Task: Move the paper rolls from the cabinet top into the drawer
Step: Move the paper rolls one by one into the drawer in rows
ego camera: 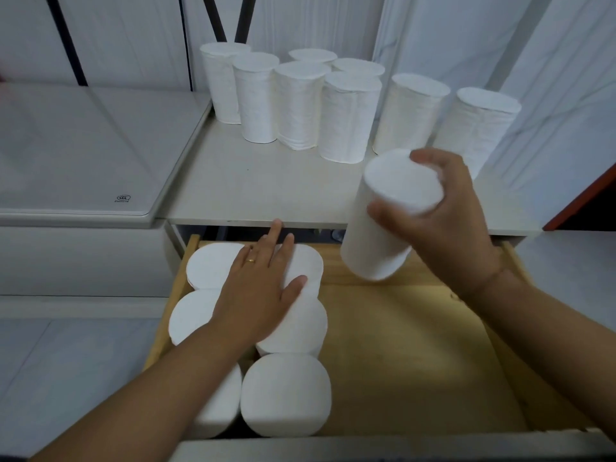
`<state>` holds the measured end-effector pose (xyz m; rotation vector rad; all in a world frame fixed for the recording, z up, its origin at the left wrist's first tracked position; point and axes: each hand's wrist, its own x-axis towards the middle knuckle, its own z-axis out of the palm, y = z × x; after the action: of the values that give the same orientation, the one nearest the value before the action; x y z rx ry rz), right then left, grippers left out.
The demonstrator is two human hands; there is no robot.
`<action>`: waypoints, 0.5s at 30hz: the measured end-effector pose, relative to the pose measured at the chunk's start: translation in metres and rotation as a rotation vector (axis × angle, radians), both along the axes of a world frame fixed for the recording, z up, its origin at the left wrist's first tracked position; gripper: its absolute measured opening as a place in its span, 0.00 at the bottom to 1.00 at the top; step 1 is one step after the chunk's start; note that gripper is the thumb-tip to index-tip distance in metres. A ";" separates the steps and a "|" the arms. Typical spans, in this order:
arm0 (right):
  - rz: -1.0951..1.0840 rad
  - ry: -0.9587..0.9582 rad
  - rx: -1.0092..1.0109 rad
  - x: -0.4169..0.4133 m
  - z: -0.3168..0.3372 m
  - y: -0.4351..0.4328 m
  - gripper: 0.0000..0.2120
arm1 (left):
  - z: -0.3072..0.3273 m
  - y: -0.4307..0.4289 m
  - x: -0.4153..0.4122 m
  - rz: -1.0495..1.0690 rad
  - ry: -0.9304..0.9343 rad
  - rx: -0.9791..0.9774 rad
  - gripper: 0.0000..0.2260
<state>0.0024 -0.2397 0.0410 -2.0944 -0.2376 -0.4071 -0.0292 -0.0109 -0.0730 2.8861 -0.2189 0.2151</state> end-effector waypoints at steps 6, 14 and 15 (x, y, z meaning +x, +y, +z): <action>0.052 0.135 -0.096 -0.032 -0.061 -0.022 0.37 | 0.004 -0.001 -0.003 -0.017 0.001 0.001 0.30; 0.052 0.215 -0.259 -0.030 -0.121 -0.025 0.45 | 0.006 -0.001 -0.005 -0.009 0.013 0.027 0.29; 0.059 0.231 -0.275 -0.032 -0.122 -0.027 0.48 | 0.005 -0.001 -0.005 -0.010 0.014 0.028 0.29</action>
<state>-0.0292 -0.2665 -0.0807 -2.3743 -0.2279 -0.0976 -0.0338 -0.0116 -0.0676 2.9123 -0.2358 0.1909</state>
